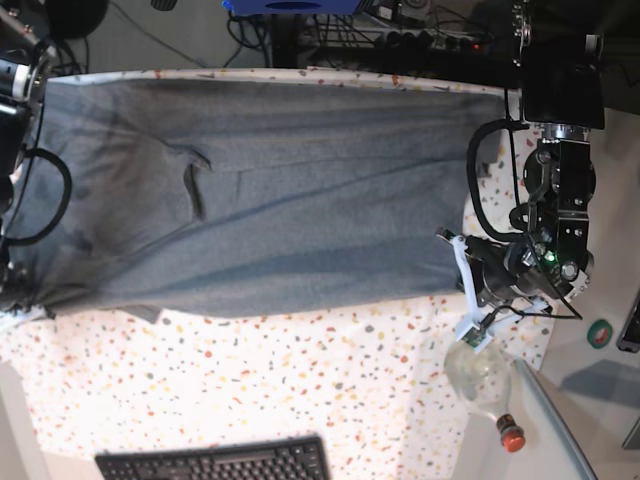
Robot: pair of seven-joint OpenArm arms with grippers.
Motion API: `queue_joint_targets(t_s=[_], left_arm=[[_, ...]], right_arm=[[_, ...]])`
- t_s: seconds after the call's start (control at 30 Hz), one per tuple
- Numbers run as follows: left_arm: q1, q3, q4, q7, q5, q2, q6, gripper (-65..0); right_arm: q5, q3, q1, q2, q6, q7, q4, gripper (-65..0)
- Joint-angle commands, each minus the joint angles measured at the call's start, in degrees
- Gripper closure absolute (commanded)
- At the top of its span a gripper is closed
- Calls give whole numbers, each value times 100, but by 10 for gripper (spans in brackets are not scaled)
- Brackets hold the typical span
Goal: Layout the t-shirt on the table in an organized manner, then fold the t-shirt properly
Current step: 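Pull the grasped shirt side with the left gripper toward the bottle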
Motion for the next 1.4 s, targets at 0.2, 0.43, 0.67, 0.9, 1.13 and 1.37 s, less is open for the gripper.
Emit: queue_joint_targets(t_s=[0.2, 0.43, 0.67, 0.9, 1.13, 1.37], left_arm=[[-262, -43, 82, -88, 41, -55, -1, 0], [-719, 27, -314, -97, 41, -19, -1, 0], [-1202, 45, -401, -106, 41, -19, -1, 0], [-1352, 308, -410, -256, 41, -19, -1, 0], [-1343, 563, -692, -669, 33, -19, -1, 0], [-1299, 554, -692, -642, 33, -55, -1, 0]], right_arm=[[16, -1093, 409, 404, 776, 1216, -611, 0], [16, -1102, 383, 395, 776, 1533, -629, 0], [16, -1102, 365, 377, 785, 1541, -611, 0], [16, -1102, 216, 369, 785, 1541, -409, 0], [16, -1102, 207, 369, 785, 1541, -409, 0], [16, -1102, 207, 377, 794, 1550, -444, 0]])
